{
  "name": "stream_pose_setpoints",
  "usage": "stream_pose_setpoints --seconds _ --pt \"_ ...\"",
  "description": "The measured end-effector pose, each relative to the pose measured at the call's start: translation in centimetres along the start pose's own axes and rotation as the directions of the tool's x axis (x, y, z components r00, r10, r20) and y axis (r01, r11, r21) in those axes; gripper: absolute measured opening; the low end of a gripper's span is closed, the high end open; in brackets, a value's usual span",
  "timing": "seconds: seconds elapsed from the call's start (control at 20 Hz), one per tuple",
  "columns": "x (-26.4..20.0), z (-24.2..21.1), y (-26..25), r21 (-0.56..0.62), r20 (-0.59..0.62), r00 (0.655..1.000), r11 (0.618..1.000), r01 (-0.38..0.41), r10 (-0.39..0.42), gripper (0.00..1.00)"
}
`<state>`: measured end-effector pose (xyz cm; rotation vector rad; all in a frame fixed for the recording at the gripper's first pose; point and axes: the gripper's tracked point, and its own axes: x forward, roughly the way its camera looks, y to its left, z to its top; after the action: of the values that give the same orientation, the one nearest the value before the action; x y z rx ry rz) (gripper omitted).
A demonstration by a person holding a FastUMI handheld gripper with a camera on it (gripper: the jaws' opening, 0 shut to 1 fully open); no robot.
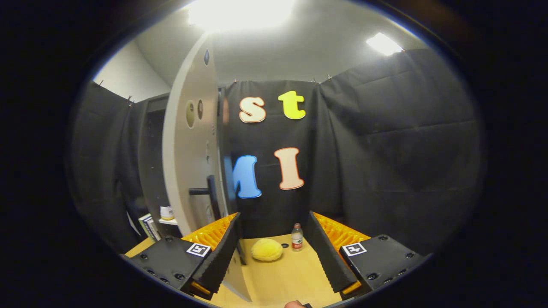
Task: Open the shoe cabinet door, grab the shoes and put them into the shoe cabinet, then close the shoe cabinet door.
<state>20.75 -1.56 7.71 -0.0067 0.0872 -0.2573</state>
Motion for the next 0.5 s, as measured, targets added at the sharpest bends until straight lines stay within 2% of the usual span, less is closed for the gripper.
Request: stream_pose_setpoints --seconds 0.1,0.2,0.4,0.5 --pt "1.3 -0.5 0.3 0.037 -0.015 1.0 0.999 0.018 -0.018 0.96" --pt "2.7 -1.0 -0.6 0.035 -0.027 0.997 0.996 0.077 -0.077 0.96" --pt "3.5 -1.8 1.6 0.07 -0.057 0.997 0.996 0.056 -0.052 0.96" --pt "3.1 -1.7 1.8 0.081 -0.053 0.997 0.995 0.061 -0.057 0.91"
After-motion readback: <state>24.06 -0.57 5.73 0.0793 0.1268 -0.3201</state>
